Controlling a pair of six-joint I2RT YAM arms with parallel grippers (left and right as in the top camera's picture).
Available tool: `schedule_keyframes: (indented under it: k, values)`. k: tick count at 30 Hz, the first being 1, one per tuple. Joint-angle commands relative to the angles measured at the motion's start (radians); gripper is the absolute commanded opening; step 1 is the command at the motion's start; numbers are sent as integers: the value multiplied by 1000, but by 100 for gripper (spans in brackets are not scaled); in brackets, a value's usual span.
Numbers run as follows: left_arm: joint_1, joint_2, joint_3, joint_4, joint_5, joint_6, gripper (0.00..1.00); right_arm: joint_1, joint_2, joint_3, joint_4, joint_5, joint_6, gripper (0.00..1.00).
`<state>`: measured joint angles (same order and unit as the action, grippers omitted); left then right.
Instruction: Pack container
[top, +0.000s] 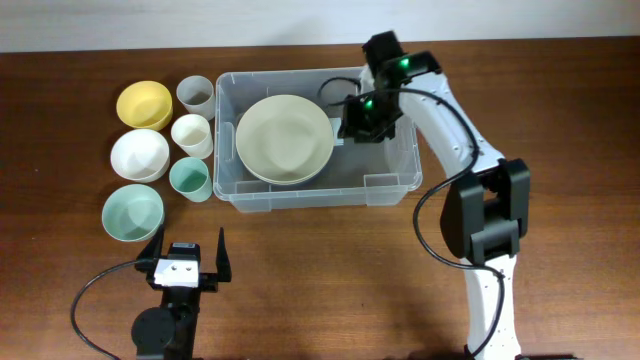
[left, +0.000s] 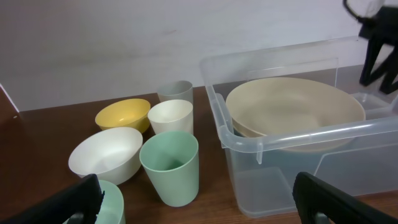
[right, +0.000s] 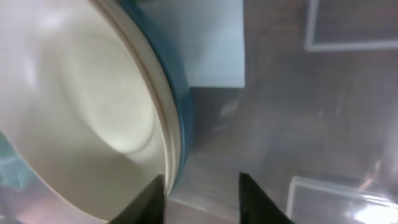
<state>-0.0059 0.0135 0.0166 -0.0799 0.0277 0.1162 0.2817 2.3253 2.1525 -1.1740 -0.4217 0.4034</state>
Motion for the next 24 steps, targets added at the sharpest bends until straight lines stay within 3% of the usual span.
schedule_keyframes:
  k: [1,4,8,15,20,24]
  values:
    - [5,-7,-7,0,11,5,100,-22,-99,96,-35,-10,-49,57]
    - [4,-7,-7,0,10,5,100,-40,-132,208,-126,59,-60,79]
    - [5,-7,-7,0,11,5,100,-72,-172,383,-282,224,-63,100]
    - [4,-7,-7,0,10,5,100,-174,-241,640,-525,339,-99,99]
    - [4,-7,-7,0,10,5,100,-250,-363,619,-525,333,-113,99]
    - [5,-7,-7,0,10,5,100,-308,-487,487,-525,339,-184,99]
